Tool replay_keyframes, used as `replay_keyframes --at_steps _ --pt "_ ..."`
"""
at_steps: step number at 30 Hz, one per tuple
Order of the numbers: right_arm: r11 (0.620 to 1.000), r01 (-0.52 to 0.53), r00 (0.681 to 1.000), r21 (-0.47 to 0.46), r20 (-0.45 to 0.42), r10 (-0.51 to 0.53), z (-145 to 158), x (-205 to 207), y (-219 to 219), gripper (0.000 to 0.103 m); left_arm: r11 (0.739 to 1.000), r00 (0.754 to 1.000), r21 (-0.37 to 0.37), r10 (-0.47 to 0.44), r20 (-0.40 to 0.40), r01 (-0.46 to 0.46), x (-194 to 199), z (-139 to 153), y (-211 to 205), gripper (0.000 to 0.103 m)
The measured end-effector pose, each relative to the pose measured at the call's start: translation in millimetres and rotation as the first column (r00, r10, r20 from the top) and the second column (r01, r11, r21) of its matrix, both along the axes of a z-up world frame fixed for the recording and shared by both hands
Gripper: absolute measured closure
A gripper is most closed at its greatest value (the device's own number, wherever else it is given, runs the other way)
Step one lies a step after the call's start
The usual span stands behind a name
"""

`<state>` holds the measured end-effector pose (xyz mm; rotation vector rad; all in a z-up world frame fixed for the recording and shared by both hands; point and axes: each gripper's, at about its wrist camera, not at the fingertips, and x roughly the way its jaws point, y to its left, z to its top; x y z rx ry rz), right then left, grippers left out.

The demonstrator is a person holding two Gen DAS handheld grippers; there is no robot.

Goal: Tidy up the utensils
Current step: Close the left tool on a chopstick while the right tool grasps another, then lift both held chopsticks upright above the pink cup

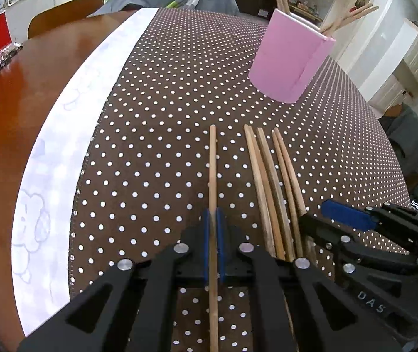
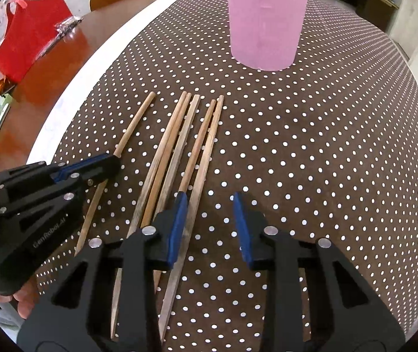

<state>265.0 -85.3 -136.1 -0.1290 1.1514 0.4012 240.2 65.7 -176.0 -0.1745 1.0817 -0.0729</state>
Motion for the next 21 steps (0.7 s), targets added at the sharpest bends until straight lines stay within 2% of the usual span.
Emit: replay_keyframes --at_steps 4,7,14,17,21 --pt "0.997 -0.007 0.999 -0.074 0.033 0.009 -1.2 4.7 17.3 0.085 1.000 1.000 -0.007 0.007 0.008 -0.007 0.1 2.1 0.5 0.098" --pt "0.997 -0.005 0.999 -0.082 0.042 0.009 -2.2 10.0 25.4 0.093 1.000 1.000 -0.025 0.006 0.030 -0.005 -1.0 8.2 -0.2 0.098" --pt "0.999 0.028 0.998 0.042 0.054 -0.030 -4.1 10.9 4.2 0.097 0.998 0.992 -0.064 0.001 0.129 0.007 -8.7 31.9 -1.7 0.098" --pt "0.991 0.040 0.995 0.126 0.085 -0.051 4.4 7.7 -8.7 0.097 0.996 0.984 -0.084 -0.005 0.178 0.020 -13.2 43.3 -4.2 0.098" --pt "0.975 0.039 0.986 0.220 0.151 -0.074 23.9 0.8 -26.7 0.097 0.992 0.962 -0.114 -0.020 0.274 0.053 -19.6 63.7 -10.9 0.098"
